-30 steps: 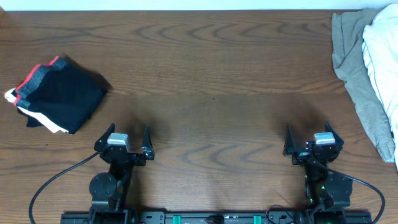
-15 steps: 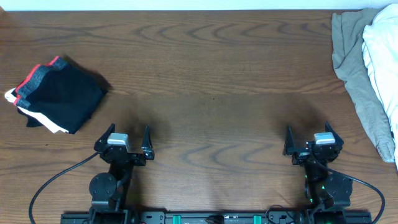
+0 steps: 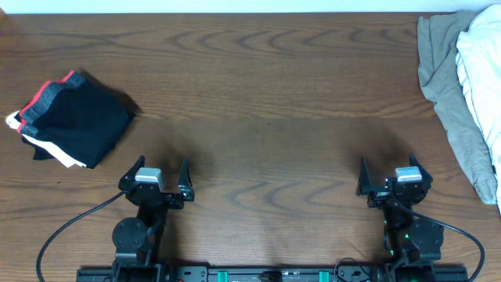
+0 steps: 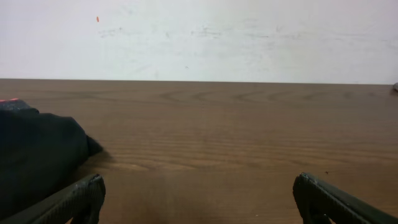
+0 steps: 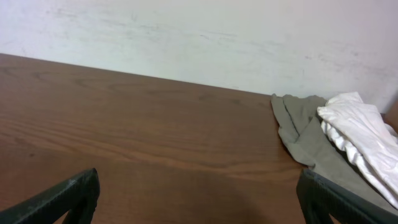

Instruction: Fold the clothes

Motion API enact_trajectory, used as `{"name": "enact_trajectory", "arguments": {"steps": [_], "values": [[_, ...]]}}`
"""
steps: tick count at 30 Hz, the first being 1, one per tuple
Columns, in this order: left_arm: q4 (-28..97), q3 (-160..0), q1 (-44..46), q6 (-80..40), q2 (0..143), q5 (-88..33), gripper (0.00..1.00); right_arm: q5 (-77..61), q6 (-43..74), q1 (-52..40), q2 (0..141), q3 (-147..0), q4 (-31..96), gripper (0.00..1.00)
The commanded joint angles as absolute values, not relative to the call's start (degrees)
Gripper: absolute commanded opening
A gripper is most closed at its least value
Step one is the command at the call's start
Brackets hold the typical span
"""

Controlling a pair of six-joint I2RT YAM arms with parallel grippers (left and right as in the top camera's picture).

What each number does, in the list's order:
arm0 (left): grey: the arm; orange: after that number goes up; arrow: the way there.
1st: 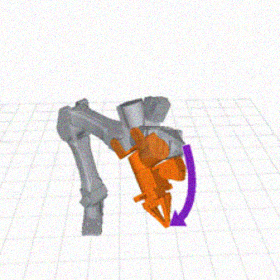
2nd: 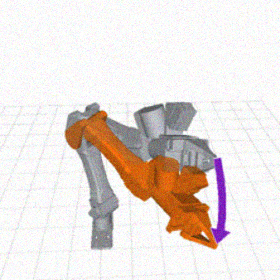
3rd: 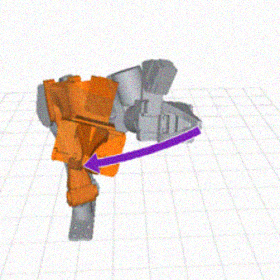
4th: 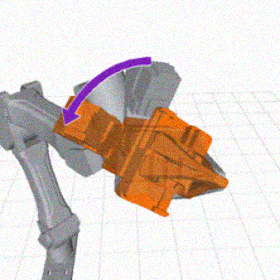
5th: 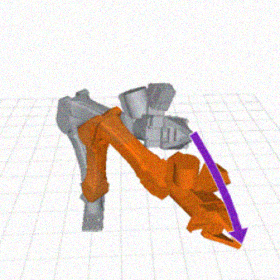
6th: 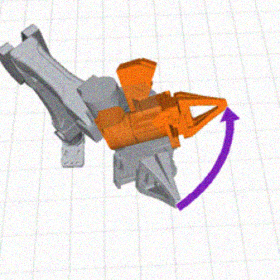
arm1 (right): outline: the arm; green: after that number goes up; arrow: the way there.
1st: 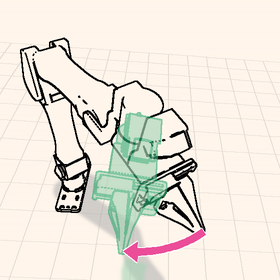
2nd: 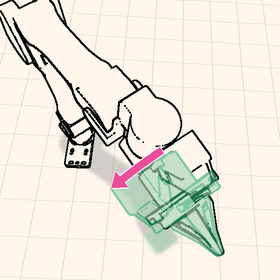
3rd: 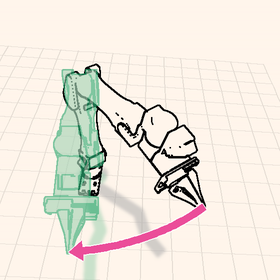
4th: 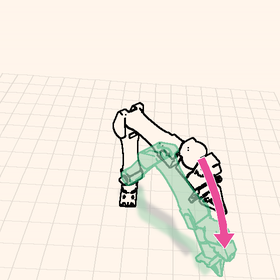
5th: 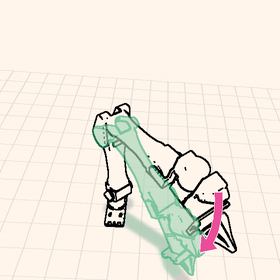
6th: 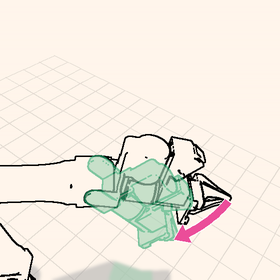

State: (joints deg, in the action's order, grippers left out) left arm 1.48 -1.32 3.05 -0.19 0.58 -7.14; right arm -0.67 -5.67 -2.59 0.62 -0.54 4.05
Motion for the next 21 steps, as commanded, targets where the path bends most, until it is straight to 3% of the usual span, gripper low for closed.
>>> {"name": "enact_trajectory", "arguments": {"steps": [1, 21], "values": [[2.94, -0.23, 2.74, -0.89, 0.21, -8.38, 0.98, -1.06, -6.28, -2.0, 0.38, -0.32, 4.16, 0.99], [3.22, -0.23, 2.74, -0.93, 0.23, -8.4, 0.98, -1.13, -6.26, -2.0, 0.38, -0.32, 3.64, 0.99]]}}
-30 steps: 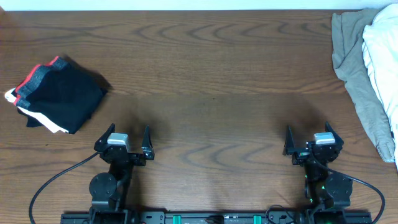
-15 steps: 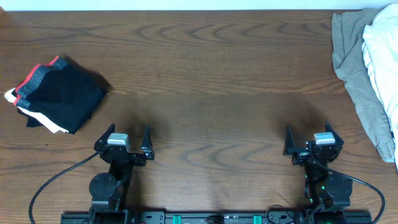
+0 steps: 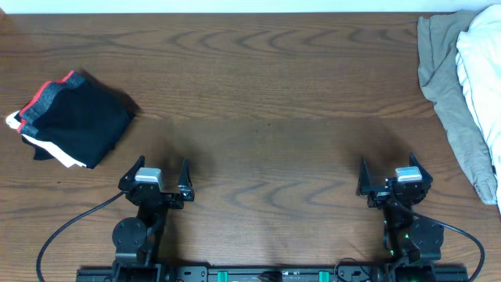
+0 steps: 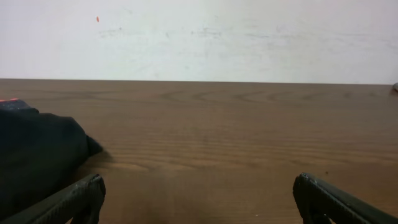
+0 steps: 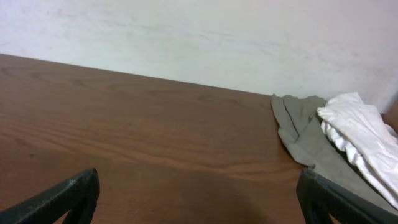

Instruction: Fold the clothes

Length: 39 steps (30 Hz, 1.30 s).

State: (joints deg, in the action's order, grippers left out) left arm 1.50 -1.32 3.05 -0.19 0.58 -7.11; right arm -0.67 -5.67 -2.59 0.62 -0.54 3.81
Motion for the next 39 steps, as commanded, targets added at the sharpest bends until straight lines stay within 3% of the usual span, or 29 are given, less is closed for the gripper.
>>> {"name": "enact_trajectory", "arguments": {"steps": [1, 8, 17, 30, 35, 39], "values": [[3.33, -0.23, 2.74, -0.93, 0.34, -8.38, 0.98, -1.19, -6.04, -2.0, 0.38, -0.32, 3.77, 0.99], [3.01, -0.38, 2.74, -5.08, 0.75, -8.4, 0.98, -2.0, 5.91, -1.98, 0.38, -0.45, 4.14, 0.99], [6.96, -12.08, 2.74, -5.04, 7.49, -8.38, 0.98, -0.89, 8.14, -1.89, 4.32, -9.98, 15.35, 0.99], [32.71, -42.76, 2.74, -4.99, 37.04, -8.4, 0.98, 1.39, 6.31, -1.89, 38.37, -39.75, 34.48, 0.99], [39.97, -46.78, 2.74, -5.06, 42.48, -8.6, 0.98, -0.05, 5.8, -1.89, 50.59, -49.28, 39.68, 0.99], [40.88, -46.78, 2.74, -5.04, 42.52, -8.58, 0.98, 4.01, 5.28, -1.58, 54.81, -51.16, 36.6, 0.99]]}}
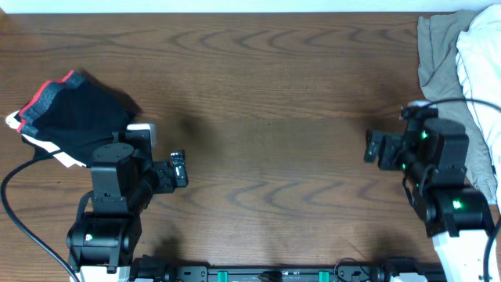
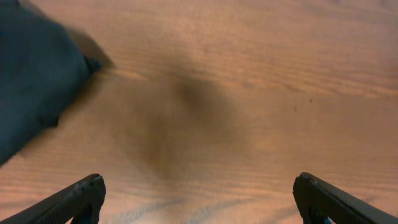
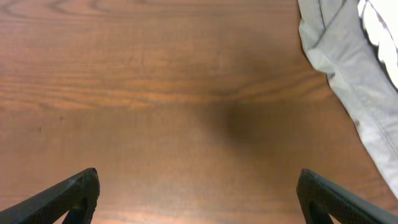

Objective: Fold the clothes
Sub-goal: 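Reach the right gripper into the white shirt pile at right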

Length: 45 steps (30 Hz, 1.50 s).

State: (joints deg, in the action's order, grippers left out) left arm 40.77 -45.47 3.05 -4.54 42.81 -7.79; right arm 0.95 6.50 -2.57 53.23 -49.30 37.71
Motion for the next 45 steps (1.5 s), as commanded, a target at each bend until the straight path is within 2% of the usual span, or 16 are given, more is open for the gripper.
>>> {"name": "enact_trajectory", "arguments": {"steps": [1, 5, 14, 17, 19, 23, 26, 29, 33, 38, 45], "values": [[40.69, -46.78, 2.74, -5.04, 42.5, -8.58, 0.98, 7.33, 5.28, -1.1, 55.77, -51.29, 35.14, 0.99], [40.47, -46.78, 2.74, -5.02, 42.5, -8.56, 0.98, 11.6, 3.57, 4.64, 60.25, -53.67, 30.89, 0.99], [40.47, -46.78, 2.74, -5.02, 42.5, -8.54, 0.98, 11.6, 2.26, 27.18, 76.86, -67.13, 29.21, 0.98], [40.42, -46.78, 2.74, -5.02, 42.61, -8.54, 0.98, 11.64, 2.48, 32.14, 80.93, -68.12, 28.01, 0.91], [40.42, -46.78, 2.74, -5.02, 42.61, -8.54, 0.98, 11.62, 6.79, 35.88, 83.46, -68.12, 28.03, 0.87], [40.29, -46.78, 2.74, -5.02, 42.61, -8.54, 0.98, 10.37, 13.8, 41.52, 87.15, -68.12, 27.83, 0.82], [40.01, -46.78, 2.74, -5.02, 42.61, -8.54, 0.98, 5.15, 14.59, 45.78, 90.61, -68.1, 25.71, 0.82], [39.64, -46.78, 2.74, -5.02, 42.61, -8.54, 0.98, -0.62, 14.39, 48.42, 94.24, -68.1, 22.41, 0.82], [39.33, -46.78, 2.74, -5.02, 42.61, -8.54, 0.98, -7.53, 12.62, 49.93, 99.57, -68.1, 19.16, 0.77], [38.35, -46.74, 2.74, -5.02, 42.61, -8.54, 0.98, -9.85, 12.62, 49.82, 105.21, -68.1, 14.79, 0.64], [37.6, -46.74, 2.74, -5.02, 42.61, -8.56, 0.98, -9.87, 12.64, 49.65, 110.39, -68.1, 9.96, 0.54]]}}
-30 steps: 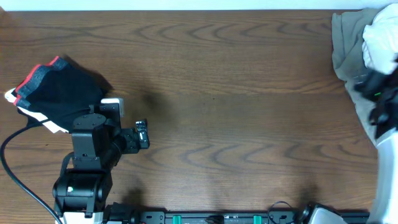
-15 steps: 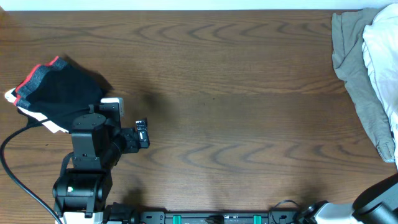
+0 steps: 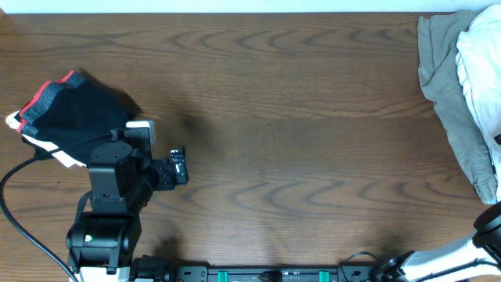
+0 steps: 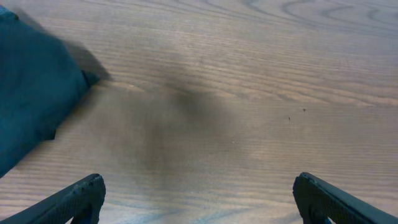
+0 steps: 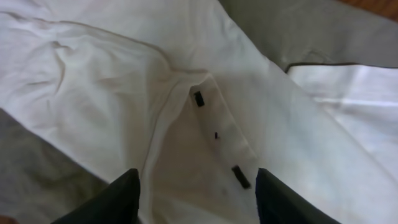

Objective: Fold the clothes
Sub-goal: 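Reach the right gripper into the white shirt pile at right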

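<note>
A white shirt (image 5: 205, 93) with a buttoned placket fills the right wrist view, lying on a grey garment (image 5: 323, 31). My right gripper (image 5: 196, 180) hangs open just above the shirt, fingers on either side of the placket, nothing clamped. In the overhead view both garments, white (image 3: 481, 70) and grey (image 3: 446, 102), are heaped at the table's right edge; only a bit of the right arm (image 3: 489, 227) shows there. My left gripper (image 3: 178, 166) is open over bare wood (image 4: 198, 183), beside a folded black pile (image 3: 74, 121).
The black pile has red and white edges and sits at the table's left side, its corner (image 4: 31, 99) showing in the left wrist view. The brown wooden table (image 3: 274, 102) stretches between the two heaps. A cable (image 3: 23, 204) loops off the left arm.
My right gripper has gone from the mid-right of the table to over the white shirt at the right edge, and its fingers stand closer together. The left arm has barely shifted.
At the two oldest moments both arms rested low at the front edge, grippers open, facing the wall. Then both were raised, looking down at bare wood. Now the left holds there and the right is over the heaped white shirt.
</note>
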Motion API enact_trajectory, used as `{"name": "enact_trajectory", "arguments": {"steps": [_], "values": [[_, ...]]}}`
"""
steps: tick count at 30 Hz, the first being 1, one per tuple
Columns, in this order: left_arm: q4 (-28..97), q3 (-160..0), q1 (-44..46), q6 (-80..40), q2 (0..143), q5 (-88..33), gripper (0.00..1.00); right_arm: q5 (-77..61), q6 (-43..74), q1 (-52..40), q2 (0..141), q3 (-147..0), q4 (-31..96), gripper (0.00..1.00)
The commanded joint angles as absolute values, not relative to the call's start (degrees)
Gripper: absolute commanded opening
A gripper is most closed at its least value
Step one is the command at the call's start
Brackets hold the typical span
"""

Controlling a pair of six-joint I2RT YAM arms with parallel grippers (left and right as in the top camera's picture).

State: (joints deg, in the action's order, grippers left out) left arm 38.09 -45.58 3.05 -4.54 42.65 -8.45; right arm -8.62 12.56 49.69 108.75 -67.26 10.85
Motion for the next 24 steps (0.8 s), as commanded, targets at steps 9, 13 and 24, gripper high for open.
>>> {"name": "enact_trajectory", "arguments": {"steps": [9, 13, 24], "values": [[36.99, -46.74, 2.74, -5.02, 42.61, -8.56, 0.98, -9.93, 13.26, 48.99, 116.03, -68.1, 4.21, 0.41], [36.97, -46.74, 2.74, -5.02, 42.61, -8.56, 0.98, -10.17, 13.28, 48.07, 116.6, -68.1, 1.89, 0.36], [36.29, -46.74, 2.74, -5.02, 42.61, -8.58, 0.98, -13.96, 13.5, 46.41, 116.6, -68.12, -3.84, 0.32]]}}
